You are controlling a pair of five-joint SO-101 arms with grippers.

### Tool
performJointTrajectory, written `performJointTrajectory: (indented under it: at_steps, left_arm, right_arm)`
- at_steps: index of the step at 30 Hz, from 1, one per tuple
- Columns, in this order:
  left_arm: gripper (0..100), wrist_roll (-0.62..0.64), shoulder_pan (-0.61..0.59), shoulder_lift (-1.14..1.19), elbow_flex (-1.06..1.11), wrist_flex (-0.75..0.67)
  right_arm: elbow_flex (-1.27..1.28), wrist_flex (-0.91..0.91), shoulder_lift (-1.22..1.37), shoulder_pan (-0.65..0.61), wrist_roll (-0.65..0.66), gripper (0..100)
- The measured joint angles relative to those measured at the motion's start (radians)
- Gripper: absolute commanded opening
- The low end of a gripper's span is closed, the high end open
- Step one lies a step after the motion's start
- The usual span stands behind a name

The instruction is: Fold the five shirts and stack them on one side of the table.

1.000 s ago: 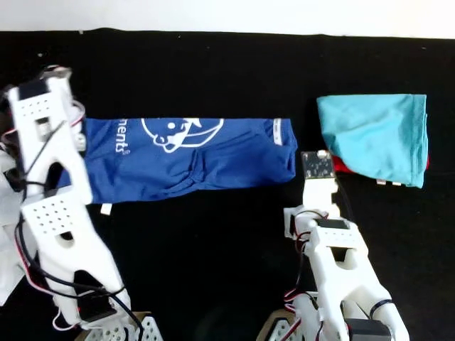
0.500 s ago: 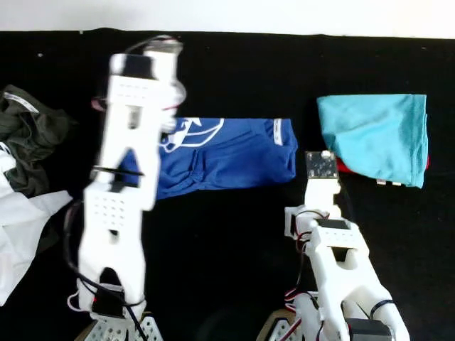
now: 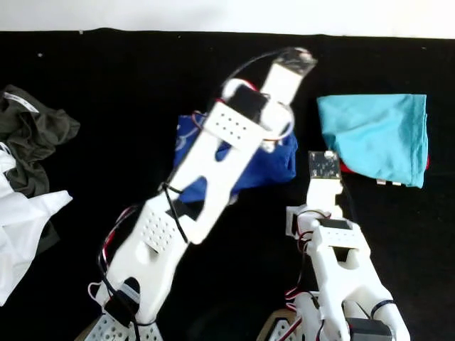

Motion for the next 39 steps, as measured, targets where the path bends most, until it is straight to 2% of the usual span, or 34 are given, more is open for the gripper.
performJointTrajectory:
  at_steps: [10, 13, 16, 22, 28, 34, 39]
  left_arm:
    - [2, 0.000, 0.043, 0.149, -0.005, -0.253]
    - [9, 0.000, 0.041, 0.167, -0.005, -0.288]
    - [16, 0.000, 0.041, 0.181, -0.005, -0.290]
    - [15, 0.000, 0.041, 0.181, -0.049, -0.272]
    - [15, 0.000, 0.000, 0.129, -0.153, -0.150]
    - [15, 0.000, -0.081, 0.127, -0.169, -0.038]
    - [16, 0.126, -0.107, 0.232, -0.178, -0.071]
  right_arm:
    - [0.000, 0.000, 0.000, 0.000, 0.000, 0.5]
    - [0.000, 0.000, 0.000, 0.000, 0.000, 0.5]
    - [0.000, 0.000, 0.000, 0.000, 0.000, 0.5]
    - [0.000, 0.000, 0.000, 0.000, 0.000, 0.5]
    - [0.000, 0.000, 0.000, 0.000, 0.000, 0.5]
    - [0.000, 0.000, 0.000, 0.000, 0.000, 0.5]
    - [0.000, 0.000, 0.000, 0.000, 0.000, 0.5]
